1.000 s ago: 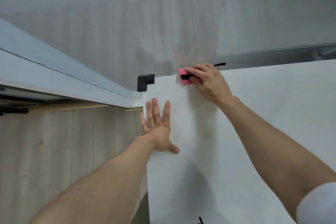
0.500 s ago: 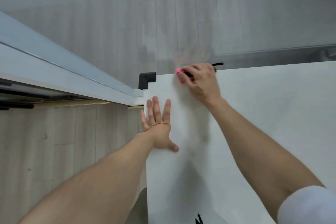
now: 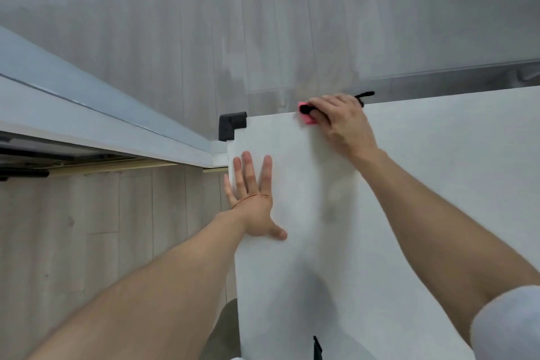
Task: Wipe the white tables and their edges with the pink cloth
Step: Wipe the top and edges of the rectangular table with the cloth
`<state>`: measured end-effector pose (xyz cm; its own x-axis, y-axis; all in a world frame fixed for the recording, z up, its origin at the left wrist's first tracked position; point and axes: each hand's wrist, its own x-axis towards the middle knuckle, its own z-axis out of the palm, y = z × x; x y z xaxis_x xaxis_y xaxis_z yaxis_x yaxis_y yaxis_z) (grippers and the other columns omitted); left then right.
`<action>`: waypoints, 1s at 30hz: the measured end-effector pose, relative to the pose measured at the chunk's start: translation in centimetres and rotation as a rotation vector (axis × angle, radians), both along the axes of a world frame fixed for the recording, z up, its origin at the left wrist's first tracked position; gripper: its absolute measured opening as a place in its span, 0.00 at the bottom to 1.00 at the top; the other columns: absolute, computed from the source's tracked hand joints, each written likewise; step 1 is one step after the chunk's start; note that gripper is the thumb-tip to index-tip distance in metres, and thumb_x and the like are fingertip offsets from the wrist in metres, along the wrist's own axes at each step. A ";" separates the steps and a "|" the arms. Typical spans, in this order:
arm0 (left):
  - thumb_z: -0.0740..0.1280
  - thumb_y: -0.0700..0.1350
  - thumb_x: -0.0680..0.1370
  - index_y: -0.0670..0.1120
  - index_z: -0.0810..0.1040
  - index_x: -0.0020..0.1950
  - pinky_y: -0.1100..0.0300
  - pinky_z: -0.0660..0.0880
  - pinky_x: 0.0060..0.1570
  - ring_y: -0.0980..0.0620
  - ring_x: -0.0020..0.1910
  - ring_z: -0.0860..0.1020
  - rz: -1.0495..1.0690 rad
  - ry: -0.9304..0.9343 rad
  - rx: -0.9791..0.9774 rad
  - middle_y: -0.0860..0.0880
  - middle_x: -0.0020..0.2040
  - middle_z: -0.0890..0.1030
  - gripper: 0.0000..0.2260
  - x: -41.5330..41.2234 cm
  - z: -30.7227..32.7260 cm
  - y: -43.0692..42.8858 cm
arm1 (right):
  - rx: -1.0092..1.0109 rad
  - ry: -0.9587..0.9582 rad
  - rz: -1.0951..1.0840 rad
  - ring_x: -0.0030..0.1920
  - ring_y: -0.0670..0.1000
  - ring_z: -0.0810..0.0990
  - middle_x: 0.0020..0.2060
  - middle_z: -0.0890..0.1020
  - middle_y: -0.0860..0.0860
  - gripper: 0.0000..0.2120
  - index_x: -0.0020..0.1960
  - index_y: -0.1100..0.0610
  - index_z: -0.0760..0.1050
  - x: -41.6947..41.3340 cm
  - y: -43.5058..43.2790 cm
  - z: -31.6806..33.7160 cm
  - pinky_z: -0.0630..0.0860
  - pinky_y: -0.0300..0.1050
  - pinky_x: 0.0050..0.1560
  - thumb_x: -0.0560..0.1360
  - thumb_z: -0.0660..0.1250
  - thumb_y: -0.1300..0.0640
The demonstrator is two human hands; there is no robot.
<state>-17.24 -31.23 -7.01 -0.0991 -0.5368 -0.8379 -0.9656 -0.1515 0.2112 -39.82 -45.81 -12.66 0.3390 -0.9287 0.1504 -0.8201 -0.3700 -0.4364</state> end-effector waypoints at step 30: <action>0.84 0.72 0.59 0.51 0.11 0.73 0.29 0.32 0.79 0.33 0.75 0.16 -0.031 -0.290 0.010 0.35 0.73 0.13 0.82 -1.8 0.7 -0.7 | -0.048 0.125 -0.206 0.60 0.56 0.78 0.55 0.83 0.48 0.18 0.63 0.48 0.79 -10.2 0.1 0.2 0.69 0.55 0.69 0.85 0.61 0.37</action>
